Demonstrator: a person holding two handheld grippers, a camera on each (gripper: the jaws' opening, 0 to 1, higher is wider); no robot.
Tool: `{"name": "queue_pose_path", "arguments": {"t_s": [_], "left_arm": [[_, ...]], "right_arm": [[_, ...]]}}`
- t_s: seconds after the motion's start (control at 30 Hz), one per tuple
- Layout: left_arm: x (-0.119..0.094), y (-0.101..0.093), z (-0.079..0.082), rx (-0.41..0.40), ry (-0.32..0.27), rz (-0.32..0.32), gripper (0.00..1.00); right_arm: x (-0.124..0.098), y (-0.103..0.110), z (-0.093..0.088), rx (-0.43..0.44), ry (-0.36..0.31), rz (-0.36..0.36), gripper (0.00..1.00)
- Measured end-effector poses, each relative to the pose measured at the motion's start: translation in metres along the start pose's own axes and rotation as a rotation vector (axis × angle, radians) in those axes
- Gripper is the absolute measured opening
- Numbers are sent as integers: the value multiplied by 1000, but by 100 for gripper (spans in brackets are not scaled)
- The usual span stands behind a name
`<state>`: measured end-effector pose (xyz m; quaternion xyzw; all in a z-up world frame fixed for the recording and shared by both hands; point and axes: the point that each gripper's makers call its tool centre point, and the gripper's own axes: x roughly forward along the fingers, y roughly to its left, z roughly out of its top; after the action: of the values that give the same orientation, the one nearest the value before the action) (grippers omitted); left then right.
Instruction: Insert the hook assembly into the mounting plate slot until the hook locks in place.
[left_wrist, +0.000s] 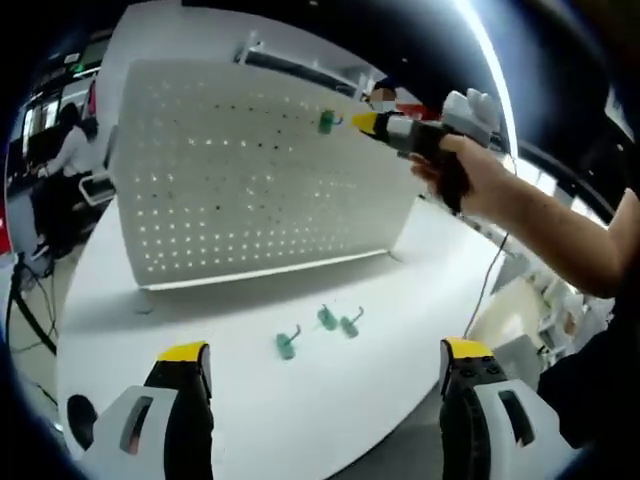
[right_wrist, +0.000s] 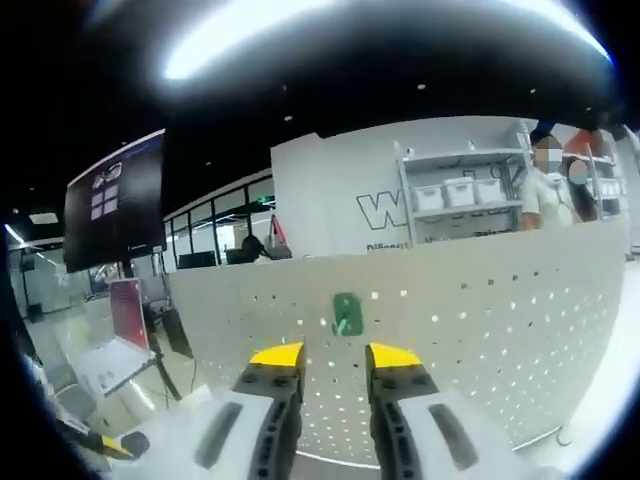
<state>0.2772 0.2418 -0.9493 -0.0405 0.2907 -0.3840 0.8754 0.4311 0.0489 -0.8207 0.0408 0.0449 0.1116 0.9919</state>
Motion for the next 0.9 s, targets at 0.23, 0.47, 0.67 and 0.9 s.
{"name": "queue_pose_path", "arguments": {"t_s": [0.23,0.47,0.67,0.9], "left_arm": [[1,-4,-12,-6,29,-3,98],[1,-5,-20,15,55,8,98],[0,-9,-31,-27,76,-10,99],[-6,-7,-40,-45,88,-6,99]], "right_arm": [[-46,-6,-55,66,158,58,23],[-90,21,-105,2,298,155,24],[-120,50,-138,-45,390,243,26],[-143,80,-175,-52,488,325,26]]}}
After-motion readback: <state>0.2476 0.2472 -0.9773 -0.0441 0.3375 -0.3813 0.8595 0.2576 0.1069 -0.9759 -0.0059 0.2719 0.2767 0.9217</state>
